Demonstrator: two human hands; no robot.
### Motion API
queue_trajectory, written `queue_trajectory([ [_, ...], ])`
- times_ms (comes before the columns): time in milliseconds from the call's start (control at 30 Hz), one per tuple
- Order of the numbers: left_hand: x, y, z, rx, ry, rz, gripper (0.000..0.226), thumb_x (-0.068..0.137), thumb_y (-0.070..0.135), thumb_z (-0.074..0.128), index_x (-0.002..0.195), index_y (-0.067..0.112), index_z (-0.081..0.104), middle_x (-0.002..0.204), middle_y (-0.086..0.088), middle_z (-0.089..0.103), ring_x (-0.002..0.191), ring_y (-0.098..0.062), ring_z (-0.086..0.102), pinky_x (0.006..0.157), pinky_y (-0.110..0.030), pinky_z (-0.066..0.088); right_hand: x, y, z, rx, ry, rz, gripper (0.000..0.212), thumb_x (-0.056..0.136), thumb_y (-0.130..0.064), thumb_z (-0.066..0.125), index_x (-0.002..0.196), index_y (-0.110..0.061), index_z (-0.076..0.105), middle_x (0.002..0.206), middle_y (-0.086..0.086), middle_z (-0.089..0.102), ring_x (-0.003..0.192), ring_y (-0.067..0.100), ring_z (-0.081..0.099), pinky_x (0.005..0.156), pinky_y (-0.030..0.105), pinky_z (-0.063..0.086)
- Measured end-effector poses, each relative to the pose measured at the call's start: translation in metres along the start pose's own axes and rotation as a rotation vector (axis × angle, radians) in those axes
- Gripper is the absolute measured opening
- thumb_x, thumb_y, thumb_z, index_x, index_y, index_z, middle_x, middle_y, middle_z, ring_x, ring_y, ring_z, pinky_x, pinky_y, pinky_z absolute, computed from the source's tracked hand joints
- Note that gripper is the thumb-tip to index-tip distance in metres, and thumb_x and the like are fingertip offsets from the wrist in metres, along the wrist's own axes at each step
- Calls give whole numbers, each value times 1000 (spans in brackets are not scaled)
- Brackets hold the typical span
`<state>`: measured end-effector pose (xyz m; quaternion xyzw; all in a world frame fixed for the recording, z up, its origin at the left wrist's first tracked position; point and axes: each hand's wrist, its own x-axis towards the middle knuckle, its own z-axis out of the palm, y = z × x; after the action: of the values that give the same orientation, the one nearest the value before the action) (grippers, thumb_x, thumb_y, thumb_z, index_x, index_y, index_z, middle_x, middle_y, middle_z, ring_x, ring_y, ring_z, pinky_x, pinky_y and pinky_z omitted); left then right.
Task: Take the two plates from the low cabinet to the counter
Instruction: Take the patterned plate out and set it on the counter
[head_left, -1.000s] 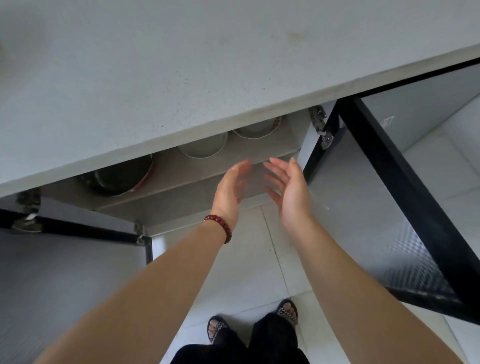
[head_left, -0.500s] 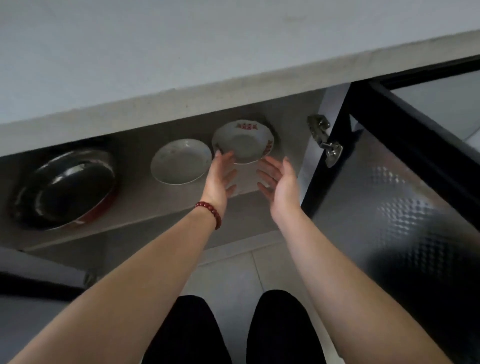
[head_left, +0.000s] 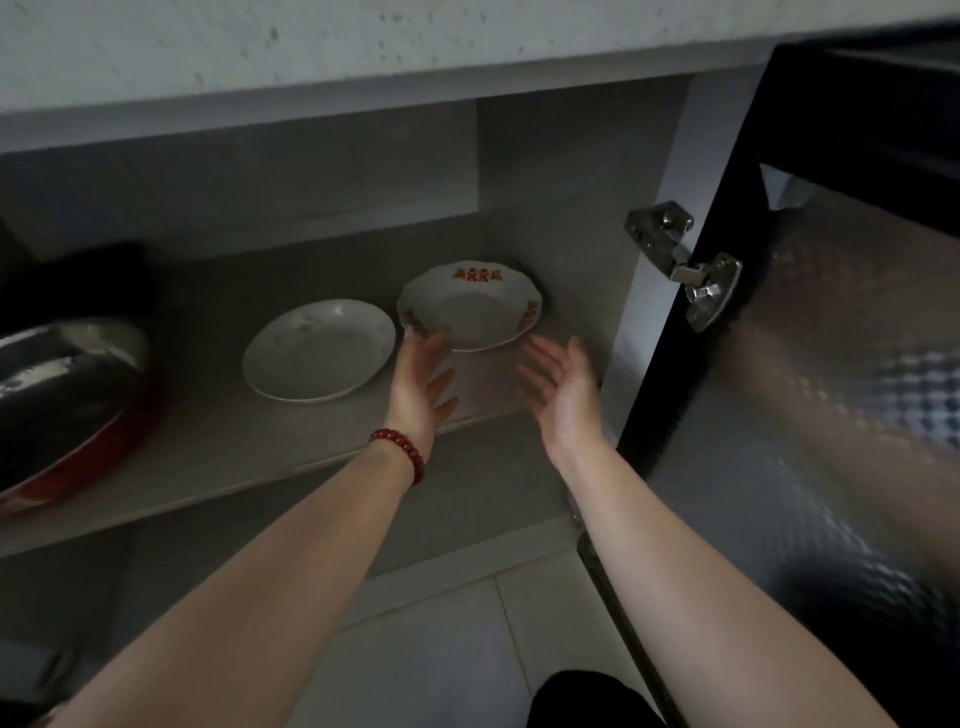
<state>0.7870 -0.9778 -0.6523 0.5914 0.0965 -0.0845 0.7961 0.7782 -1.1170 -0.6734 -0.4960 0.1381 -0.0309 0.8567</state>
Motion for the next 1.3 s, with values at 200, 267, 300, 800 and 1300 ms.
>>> queue_trajectory([
  [200,19,-3,-14,81,-27,65,52,93,58,18,130,33,47,146,9,36,134,-17,32,101,-40,28,16,6,9,48,7,0,40,98,-46,27,102,-27,62,124,1,58,110,18,54,99,41,39],
  [267,24,-8,-15,167,-43,135,38,95,51,27,120,39,54,136,14,42,130,-10,33,100,-34,27,18,10,12,63,16,-2,41,98,-46,27,105,-25,62,126,2,58,110,19,55,88,36,44],
  [300,25,-11,-16,243,-58,187,36,94,48,31,120,40,55,133,16,44,128,-7,34,99,-30,27,19,11,14,71,23,-1,41,97,-46,28,106,-24,62,125,3,59,111,20,55,83,34,45],
  [800,48,-22,-39,1622,-142,507,61,89,49,17,147,30,19,158,0,17,144,-21,7,115,-40,5,26,20,-4,40,34,-7,45,99,-44,25,116,-20,58,124,0,57,112,16,55,88,34,43],
  [1300,25,-26,-33,1520,-218,529,64,84,54,21,145,35,24,154,-3,26,143,-25,11,114,-45,11,9,8,-9,5,30,-29,45,99,-43,25,114,-18,58,127,4,58,115,20,55,99,38,41],
])
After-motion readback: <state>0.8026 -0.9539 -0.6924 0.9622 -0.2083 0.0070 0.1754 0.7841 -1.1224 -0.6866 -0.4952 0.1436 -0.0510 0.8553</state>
